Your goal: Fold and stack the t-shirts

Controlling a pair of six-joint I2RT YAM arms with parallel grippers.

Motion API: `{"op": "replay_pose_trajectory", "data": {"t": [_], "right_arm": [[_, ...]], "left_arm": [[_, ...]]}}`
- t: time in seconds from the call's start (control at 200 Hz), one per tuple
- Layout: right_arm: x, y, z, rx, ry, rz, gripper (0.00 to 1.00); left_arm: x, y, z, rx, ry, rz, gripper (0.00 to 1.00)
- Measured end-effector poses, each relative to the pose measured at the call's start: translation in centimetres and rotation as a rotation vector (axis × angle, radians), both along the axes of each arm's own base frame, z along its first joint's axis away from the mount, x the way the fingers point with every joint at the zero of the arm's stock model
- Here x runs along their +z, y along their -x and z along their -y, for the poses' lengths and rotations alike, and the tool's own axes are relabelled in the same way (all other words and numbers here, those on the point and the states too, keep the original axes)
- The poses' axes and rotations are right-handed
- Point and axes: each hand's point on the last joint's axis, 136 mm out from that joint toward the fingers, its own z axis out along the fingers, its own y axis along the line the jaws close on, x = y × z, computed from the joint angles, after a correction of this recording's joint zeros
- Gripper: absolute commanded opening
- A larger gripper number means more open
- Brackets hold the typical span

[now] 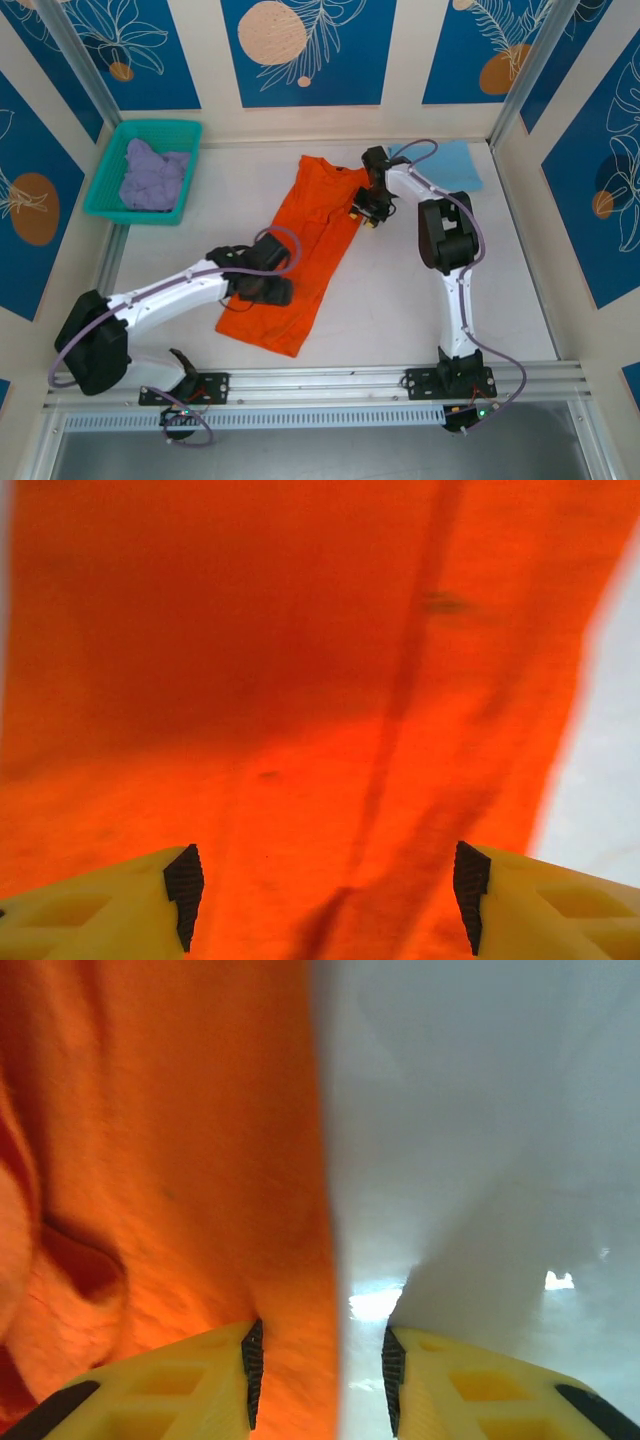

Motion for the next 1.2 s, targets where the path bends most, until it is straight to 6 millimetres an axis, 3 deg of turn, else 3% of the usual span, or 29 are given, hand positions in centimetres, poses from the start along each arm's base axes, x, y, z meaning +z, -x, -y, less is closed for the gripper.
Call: {"op": "replay_pose_trajectory", "data": {"t": [0.07, 0.23, 0.365, 0.545, 0.685, 0.92, 1.045, 1.14, 1.2], "right_arm": [[0.0, -0.5, -0.7, 0.007, 0.007, -0.02, 0.4], [0.0, -1.9, -2.6, 0.037, 0.009, -0.034, 0.41], [0.3, -4.2, -6.5, 0.106, -0.037, 0.038, 0.44], [0.7, -6.4, -11.0, 0.177, -0.144, 0.139, 0.47], [0.9, -7.3, -12.3, 0.21, -0.2, 0.187, 0.52], [1.4, -8.5, -11.9, 0.231, -0.228, 0.229, 0.57], [1.7, -8.2, -9.8, 0.212, -0.205, 0.219, 0.66], [2.1, -5.0, -6.6, 0.185, -0.151, 0.167, 0.66], [3.4, -2.7, -4.7, 0.163, -0.131, 0.159, 0.66]], "left_arm": [[-0.8, 0.0, -2.6, 0.083, -0.013, -0.004, 0.7], [-3.0, 0.5, -6.2, 0.2, -0.033, -0.033, 0.7], [-5.4, 1.7, -8.4, 0.261, -0.064, -0.079, 0.7], [-6.9, 2.4, -8.9, 0.286, -0.054, -0.1, 0.67], [-7.2, 2.6, -8.8, 0.293, -0.04, -0.111, 0.67], [-7.3, 2.9, -8.2, 0.295, -0.057, -0.089, 0.67], [-7.1, 3.2, -6.5, 0.257, -0.05, -0.055, 0.67], [-6.7, 3.5, -4.4, 0.215, -0.019, -0.048, 0.67], [-6.5, 3.8, -3.2, 0.199, 0.016, -0.06, 0.67]]}}
